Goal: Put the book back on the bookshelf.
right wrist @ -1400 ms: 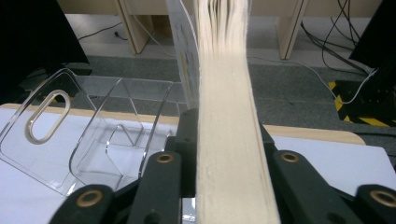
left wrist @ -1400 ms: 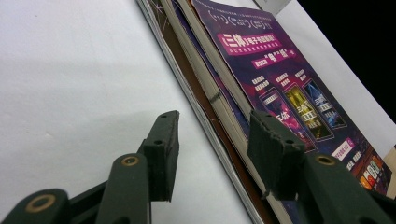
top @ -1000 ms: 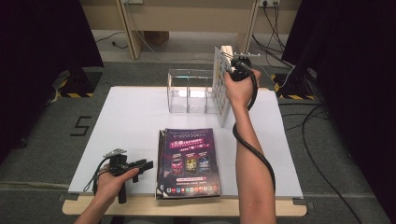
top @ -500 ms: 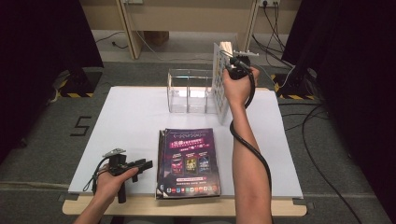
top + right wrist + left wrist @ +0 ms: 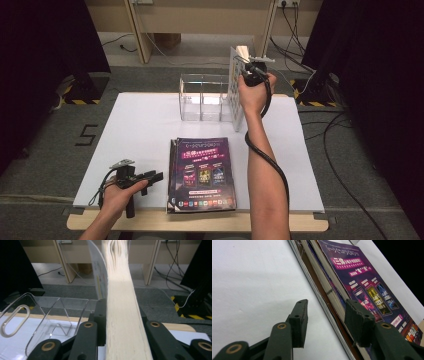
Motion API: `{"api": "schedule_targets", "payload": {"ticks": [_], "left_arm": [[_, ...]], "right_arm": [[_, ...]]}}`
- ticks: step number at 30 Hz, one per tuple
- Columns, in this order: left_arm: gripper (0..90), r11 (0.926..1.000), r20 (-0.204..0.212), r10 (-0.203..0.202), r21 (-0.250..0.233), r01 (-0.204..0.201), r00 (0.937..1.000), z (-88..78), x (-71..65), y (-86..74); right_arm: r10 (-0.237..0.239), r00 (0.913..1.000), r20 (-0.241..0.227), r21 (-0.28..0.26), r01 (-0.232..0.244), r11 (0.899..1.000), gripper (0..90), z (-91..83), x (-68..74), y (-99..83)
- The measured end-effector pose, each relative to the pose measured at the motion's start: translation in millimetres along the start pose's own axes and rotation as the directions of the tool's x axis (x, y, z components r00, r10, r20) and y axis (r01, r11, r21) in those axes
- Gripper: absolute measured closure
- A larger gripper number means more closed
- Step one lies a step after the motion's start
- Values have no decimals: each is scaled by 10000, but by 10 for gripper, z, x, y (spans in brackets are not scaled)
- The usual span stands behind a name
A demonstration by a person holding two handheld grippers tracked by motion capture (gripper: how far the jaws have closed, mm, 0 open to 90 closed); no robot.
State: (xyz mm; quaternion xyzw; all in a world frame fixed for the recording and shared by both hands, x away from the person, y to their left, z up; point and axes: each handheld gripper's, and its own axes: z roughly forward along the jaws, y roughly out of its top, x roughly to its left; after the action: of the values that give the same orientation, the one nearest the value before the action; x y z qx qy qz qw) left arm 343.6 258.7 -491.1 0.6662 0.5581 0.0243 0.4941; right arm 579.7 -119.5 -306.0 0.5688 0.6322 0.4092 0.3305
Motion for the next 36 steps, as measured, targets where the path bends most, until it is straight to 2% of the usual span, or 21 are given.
{"api": "schedule_targets", "payload": {"ticks": [3,15,21,24,28,36], "left_arm": [[529,10000,-1,1,30,-1,10000,0,-6,-3],[529,9999,88,98,42,-98,9999,8,-36,-8],[528,9999,73,121,75,-122,9999,9,-34,-7],[528,10000,70,64,73,-65,10000,12,-24,-8],[529,10000,30,29,67,-30,10000,6,-13,-6],[529,10000,9,33,35,-33,10000,0,-2,1]], "right_arm": [[56,10000,-3,58,-56,10000,690,-24,6,-3],[203,9995,-242,432,-193,9989,663,-147,-29,6],[193,9993,-309,737,-170,9971,673,-124,-31,9],[170,9992,-356,1005,-134,9949,725,-71,-17,16],[368,9993,-53,790,-363,9962,741,-56,18,7],[600,9982,-36,23,-600,9982,744,-48,12,-3]]}}
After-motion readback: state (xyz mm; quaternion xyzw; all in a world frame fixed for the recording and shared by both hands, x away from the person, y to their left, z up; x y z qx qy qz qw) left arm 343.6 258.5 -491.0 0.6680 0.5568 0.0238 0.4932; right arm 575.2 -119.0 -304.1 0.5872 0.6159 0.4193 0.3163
